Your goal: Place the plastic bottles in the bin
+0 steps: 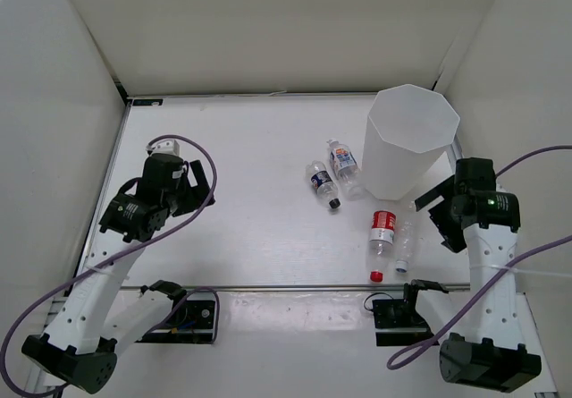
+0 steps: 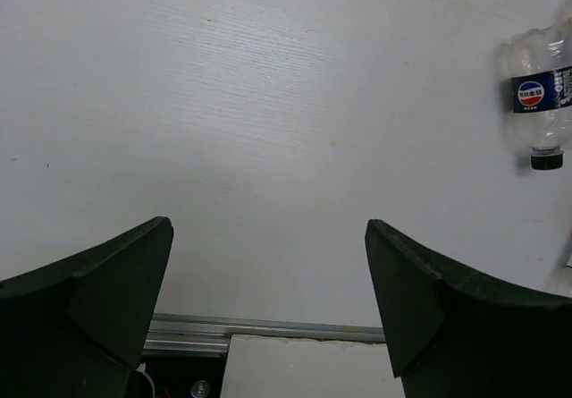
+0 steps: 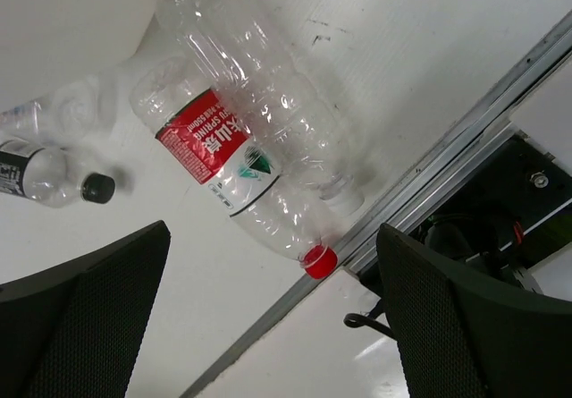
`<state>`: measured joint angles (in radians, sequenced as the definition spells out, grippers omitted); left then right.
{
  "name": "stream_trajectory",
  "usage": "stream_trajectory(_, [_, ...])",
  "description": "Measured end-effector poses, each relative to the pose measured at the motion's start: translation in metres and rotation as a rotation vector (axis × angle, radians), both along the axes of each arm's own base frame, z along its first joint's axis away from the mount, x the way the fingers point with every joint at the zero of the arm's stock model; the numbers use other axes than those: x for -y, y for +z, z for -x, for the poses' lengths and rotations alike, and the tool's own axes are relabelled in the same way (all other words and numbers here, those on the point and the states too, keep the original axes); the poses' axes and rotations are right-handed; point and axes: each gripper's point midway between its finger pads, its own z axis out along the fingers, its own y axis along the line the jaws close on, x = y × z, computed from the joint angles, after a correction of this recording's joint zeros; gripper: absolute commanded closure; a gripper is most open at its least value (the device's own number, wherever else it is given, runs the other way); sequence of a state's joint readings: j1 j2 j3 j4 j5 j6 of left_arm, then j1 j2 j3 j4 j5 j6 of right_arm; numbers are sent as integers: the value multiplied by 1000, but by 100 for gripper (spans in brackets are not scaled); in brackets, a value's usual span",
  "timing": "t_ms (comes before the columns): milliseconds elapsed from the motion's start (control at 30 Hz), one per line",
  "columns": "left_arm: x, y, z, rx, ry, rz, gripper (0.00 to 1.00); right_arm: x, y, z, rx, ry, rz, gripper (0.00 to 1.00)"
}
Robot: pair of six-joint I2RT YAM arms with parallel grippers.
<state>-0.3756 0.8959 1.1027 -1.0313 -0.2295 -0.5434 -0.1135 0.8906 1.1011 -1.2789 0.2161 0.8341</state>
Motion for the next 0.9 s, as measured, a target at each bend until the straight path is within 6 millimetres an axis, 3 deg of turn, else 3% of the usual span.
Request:
stream_trajectory(167, [-4, -8, 3, -10, 17, -13, 0, -8, -13, -3, -80, 50, -40, 0])
stream_trajectory(433, [-8, -7, 0, 14, 36, -20, 0, -22, -62, 8, -285, 119, -104, 0])
stream_trajectory(900, [-6, -27, -3, -33, 52, -26, 0, -16, -108, -36, -361, 151, -72, 0])
